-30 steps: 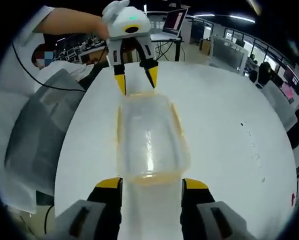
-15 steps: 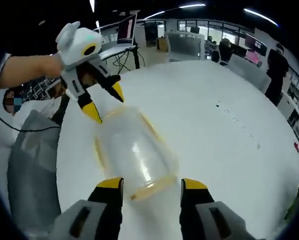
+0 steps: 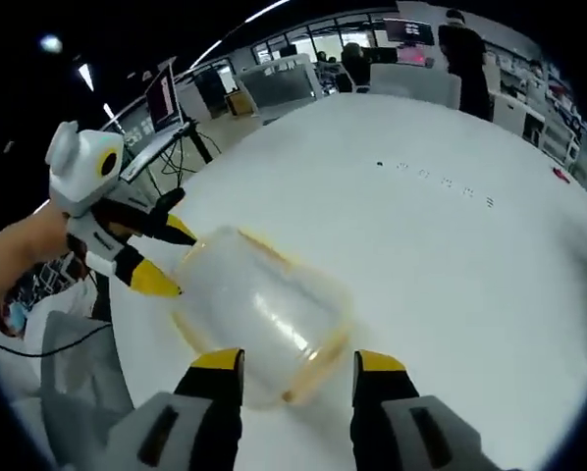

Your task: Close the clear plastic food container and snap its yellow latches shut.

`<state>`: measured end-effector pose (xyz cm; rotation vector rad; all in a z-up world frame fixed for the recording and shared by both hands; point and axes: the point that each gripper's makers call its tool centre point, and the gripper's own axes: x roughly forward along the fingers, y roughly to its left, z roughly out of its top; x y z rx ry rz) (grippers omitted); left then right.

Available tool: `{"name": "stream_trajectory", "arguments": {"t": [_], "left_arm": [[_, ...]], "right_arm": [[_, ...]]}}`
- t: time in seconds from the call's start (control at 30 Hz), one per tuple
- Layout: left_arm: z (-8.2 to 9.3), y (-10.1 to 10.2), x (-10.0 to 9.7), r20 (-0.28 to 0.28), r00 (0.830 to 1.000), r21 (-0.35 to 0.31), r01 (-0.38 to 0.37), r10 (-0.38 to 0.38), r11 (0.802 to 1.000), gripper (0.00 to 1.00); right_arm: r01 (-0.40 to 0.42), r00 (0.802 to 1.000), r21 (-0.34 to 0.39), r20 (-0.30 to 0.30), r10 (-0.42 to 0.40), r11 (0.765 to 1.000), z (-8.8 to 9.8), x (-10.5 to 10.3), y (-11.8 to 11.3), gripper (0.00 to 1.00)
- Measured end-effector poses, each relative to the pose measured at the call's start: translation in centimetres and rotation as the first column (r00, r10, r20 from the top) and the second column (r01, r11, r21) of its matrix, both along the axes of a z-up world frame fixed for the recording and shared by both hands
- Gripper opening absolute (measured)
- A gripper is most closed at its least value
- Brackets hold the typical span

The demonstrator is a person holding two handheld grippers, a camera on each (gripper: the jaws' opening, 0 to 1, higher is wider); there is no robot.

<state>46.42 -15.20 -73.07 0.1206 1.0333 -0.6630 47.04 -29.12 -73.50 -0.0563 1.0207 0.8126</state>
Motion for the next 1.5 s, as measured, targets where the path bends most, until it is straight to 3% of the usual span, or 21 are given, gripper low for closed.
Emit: {"name": "stream_trajectory", "arguments": {"t": [0.13, 0.3, 0.43, 0.73, 1.0, 1.07, 1.1, 1.13, 1.17, 1.2, 1.23, 1.5], "left_arm": [[0.0, -0.1, 0.1, 0.006, 1.0, 0.014, 0.003, -0.003, 1.0, 0.44], [-0.2, -0.3, 0.0, -0.045, 0.998, -0.03, -0.04, 0.039, 0.999, 0.41], [0.0, -0.7, -0.1, -0.021, 1.0, -0.017, -0.019, 0.018, 1.0, 0.39], [-0.2, -0.6, -0.1, -0.045, 0.999, -0.031, -0.03, 0.028, 0.999, 0.37], [-0.1, -0.8, -0.3, -0.036, 0.999, -0.045, -0.03, 0.028, 0.999, 0.35], [-0.1, -0.8, -0.3, -0.037, 0.999, -0.042, -0.025, 0.024, 0.999, 0.35], [-0.1, -1.3, -0.3, -0.056, 0.998, -0.083, -0.039, 0.034, 0.996, 0.33], [-0.3, -1.0, -0.3, -0.073, 0.995, -0.082, -0.073, 0.067, 0.994, 0.33], [-0.3, -0.8, 0.0, -0.056, 0.997, -0.08, -0.055, 0.05, 0.995, 0.33], [-0.2, -0.8, -0.2, -0.06, 0.997, -0.077, -0.056, 0.051, 0.995, 0.33], [-0.2, -0.8, -0.2, -0.061, 0.997, -0.076, -0.06, 0.056, 0.995, 0.33], [-0.3, -0.8, -0.2, -0.056, 0.997, -0.072, -0.049, 0.045, 0.996, 0.33]], "right_arm": [[0.004, 1.0, 0.01, -0.008, -0.004, 1.0, -0.2, -0.2, 0.1, 0.41], [0.03, 0.999, 0.037, -0.038, -0.029, 0.999, -0.3, -0.1, 0.2, 0.42], [0.025, 0.999, 0.047, -0.041, -0.023, 0.999, -0.2, -0.4, 0.6, 0.4], [0.022, 1.0, 0.052, -0.023, -0.021, 0.998, -0.3, -0.3, 0.6, 0.39], [0.018, 0.999, 0.061, -0.052, -0.015, 0.998, -0.3, -0.3, 0.5, 0.35], [0.049, 0.997, 0.084, -0.069, -0.043, 0.995, -0.3, -0.2, 0.4, 0.33], [0.042, 0.997, 0.088, -0.064, -0.036, 0.995, -0.4, -0.3, 0.5, 0.32], [0.042, 0.997, 0.094, -0.064, -0.036, 0.995, -0.5, -0.3, 0.6, 0.32], [0.055, 0.986, 0.146, -0.165, -0.03, 0.988, -0.3, -1.8, 1.7, 0.3], [0.042, 0.997, 0.113, -0.075, -0.034, 0.993, 0.1, -0.6, 1.3, 0.3], [0.046, 0.995, 0.109, -0.095, -0.036, 0.993, 0.3, -0.9, 1.5, 0.3], [0.043, 0.996, 0.106, -0.087, -0.034, 0.993, 0.1, -0.7, 0.9, 0.31]]}}
